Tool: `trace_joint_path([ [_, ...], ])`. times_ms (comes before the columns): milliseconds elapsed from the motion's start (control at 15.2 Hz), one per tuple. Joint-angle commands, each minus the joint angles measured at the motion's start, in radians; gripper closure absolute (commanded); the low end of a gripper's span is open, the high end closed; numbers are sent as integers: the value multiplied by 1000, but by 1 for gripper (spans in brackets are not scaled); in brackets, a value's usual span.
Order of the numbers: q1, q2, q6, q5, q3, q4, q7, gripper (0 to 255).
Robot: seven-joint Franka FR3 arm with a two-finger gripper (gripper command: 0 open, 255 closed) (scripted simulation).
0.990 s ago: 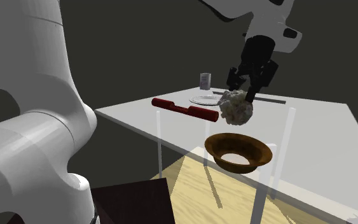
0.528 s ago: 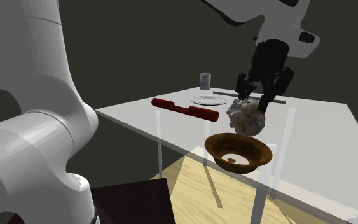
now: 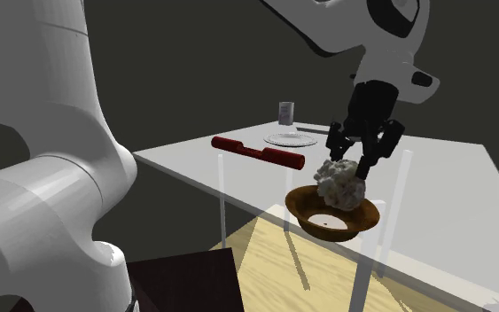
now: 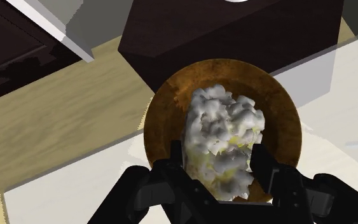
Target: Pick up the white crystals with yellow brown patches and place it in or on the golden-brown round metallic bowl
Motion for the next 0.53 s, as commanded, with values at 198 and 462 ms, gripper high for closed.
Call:
trace_joint_path([
  [198, -1, 13, 58, -4, -1, -47, 11, 255],
  [462, -1, 13, 58, -5, -1, -47, 11, 255],
])
